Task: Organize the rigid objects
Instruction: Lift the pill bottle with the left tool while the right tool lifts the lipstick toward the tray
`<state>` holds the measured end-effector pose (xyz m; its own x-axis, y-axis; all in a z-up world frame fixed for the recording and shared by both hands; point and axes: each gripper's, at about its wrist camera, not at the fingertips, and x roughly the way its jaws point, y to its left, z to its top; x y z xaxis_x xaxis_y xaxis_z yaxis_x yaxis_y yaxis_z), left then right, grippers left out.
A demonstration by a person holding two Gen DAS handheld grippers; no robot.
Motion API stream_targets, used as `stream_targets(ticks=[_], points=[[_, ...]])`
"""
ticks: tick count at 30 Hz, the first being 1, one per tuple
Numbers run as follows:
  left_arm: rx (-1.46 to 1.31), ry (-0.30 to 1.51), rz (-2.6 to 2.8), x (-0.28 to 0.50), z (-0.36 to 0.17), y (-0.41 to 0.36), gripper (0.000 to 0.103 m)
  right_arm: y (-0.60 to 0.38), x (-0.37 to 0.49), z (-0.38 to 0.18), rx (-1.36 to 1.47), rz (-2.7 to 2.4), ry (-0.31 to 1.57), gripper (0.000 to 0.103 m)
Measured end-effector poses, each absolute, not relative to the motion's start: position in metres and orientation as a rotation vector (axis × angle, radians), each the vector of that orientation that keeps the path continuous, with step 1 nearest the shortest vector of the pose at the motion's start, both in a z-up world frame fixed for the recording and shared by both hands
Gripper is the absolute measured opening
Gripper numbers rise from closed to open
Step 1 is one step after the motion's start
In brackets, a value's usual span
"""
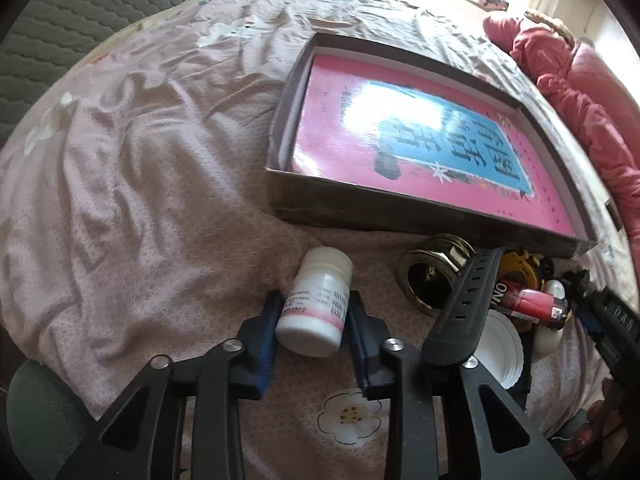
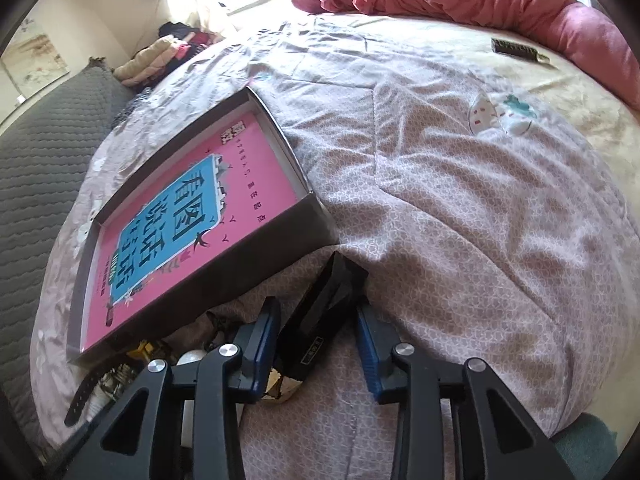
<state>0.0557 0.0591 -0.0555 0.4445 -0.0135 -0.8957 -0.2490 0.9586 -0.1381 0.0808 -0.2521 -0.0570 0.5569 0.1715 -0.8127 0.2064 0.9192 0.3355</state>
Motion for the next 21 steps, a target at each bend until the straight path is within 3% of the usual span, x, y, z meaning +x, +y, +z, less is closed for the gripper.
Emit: stream_targets(ticks=[9,21], points=[[-0.42,1.067,0.039,0.046,-0.055,0.09,0.028,-0.253,0.069,-0.048,0.399,0.019,0.961,0.033],[-0.457,0.972,-0.004,0.032,-0.012,0.099,0.027,-0.254,0.06,-0.029,0.377,0.048,0.925,0.026]])
